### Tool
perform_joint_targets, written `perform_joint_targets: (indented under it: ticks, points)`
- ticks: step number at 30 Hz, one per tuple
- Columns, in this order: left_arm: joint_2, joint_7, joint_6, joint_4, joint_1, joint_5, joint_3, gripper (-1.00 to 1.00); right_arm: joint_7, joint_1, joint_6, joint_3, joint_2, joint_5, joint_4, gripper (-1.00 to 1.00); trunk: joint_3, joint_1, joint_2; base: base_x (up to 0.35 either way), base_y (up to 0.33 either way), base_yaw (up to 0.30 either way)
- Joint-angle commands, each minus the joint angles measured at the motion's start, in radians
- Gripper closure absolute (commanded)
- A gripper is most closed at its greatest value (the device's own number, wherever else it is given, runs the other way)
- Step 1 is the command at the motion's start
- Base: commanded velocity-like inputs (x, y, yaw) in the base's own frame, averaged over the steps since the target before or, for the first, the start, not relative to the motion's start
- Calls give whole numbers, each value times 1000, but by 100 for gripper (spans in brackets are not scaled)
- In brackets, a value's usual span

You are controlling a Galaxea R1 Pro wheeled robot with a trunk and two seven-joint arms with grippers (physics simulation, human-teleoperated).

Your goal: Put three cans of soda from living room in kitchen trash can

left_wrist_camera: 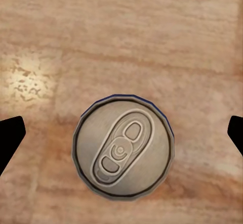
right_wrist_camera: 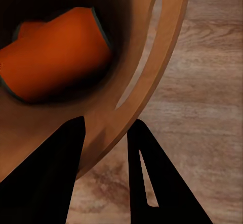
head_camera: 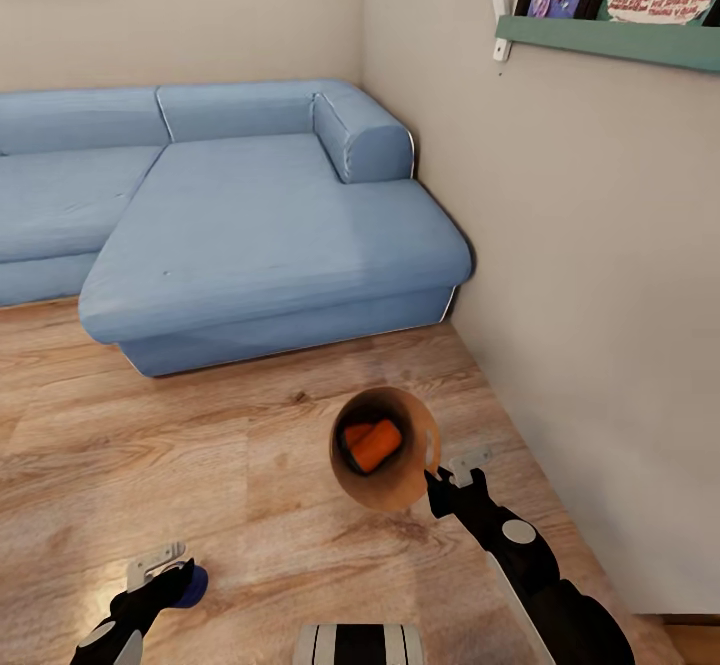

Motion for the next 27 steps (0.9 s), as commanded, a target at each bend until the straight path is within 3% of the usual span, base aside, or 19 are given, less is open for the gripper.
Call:
perform_joint_targets:
  ticks: [1,13,27]
  points:
    - [0,0,0,1,0,0,0,-100,3,0,-1,0,0,-5,-1,100,0,0,0,0,0,0]
    - [0,0,0,-4,0,0,0,-100,5,-1,6,-13,-3,-4,-58,100,0,0,0,0,0,0]
    - [0,0,0,-7,0,0,1,-100,7,-64,10,-17,-9,-5,-76,100,0,0,0,0,0,0]
